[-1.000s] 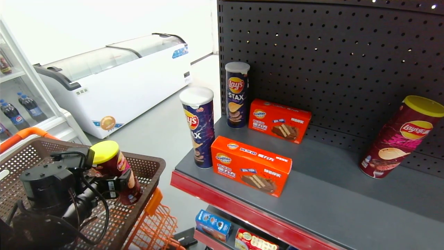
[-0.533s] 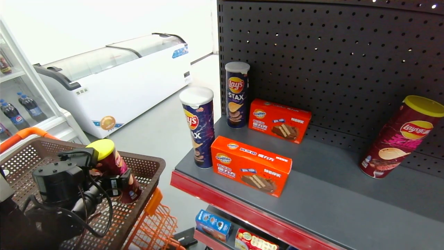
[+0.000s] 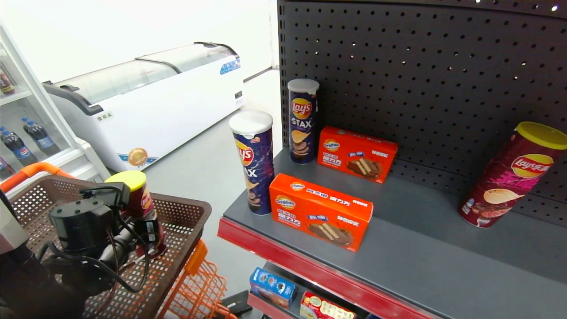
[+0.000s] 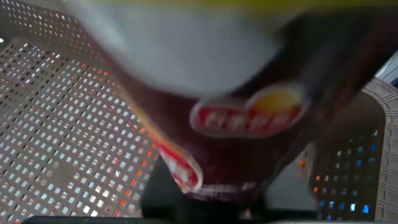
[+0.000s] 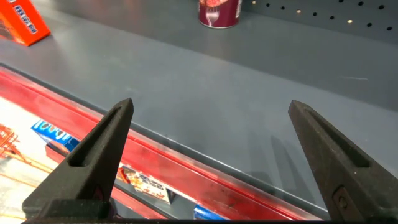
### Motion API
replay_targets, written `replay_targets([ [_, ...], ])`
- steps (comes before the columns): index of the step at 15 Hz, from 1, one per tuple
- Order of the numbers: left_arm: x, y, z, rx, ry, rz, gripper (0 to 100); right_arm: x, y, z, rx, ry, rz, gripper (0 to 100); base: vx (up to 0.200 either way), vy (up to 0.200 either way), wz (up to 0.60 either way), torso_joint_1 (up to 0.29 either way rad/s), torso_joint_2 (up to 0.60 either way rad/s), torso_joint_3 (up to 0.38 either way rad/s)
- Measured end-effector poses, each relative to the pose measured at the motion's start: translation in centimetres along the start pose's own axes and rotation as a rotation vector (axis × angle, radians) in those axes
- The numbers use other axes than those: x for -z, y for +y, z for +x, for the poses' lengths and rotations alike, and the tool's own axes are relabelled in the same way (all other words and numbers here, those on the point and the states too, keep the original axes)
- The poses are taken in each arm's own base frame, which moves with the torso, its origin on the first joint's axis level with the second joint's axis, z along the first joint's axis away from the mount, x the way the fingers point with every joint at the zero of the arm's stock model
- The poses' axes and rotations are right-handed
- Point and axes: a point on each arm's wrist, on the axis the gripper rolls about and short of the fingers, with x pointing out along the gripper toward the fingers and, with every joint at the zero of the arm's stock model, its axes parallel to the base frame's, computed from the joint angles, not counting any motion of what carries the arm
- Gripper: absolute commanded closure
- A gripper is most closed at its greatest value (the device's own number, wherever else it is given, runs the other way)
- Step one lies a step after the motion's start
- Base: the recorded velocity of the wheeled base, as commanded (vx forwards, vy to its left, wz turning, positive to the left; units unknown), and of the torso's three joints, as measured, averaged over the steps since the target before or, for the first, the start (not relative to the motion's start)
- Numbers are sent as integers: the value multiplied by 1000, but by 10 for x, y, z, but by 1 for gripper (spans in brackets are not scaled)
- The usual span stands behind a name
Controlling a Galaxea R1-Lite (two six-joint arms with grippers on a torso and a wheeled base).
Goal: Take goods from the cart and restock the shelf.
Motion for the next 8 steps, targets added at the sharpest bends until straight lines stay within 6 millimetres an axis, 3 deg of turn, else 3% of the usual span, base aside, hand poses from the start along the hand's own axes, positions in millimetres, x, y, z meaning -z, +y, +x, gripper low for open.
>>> replay_targets([
  [4,-7,-2,-5,18,-19,-1,100,0,0,0,-1,0,0,0,0,0,0,0,0,0],
  [8,-27,-13,-29,114,-64,-1,100,0,0,0,-1,0,0,0,0,0,0,0,0,0],
])
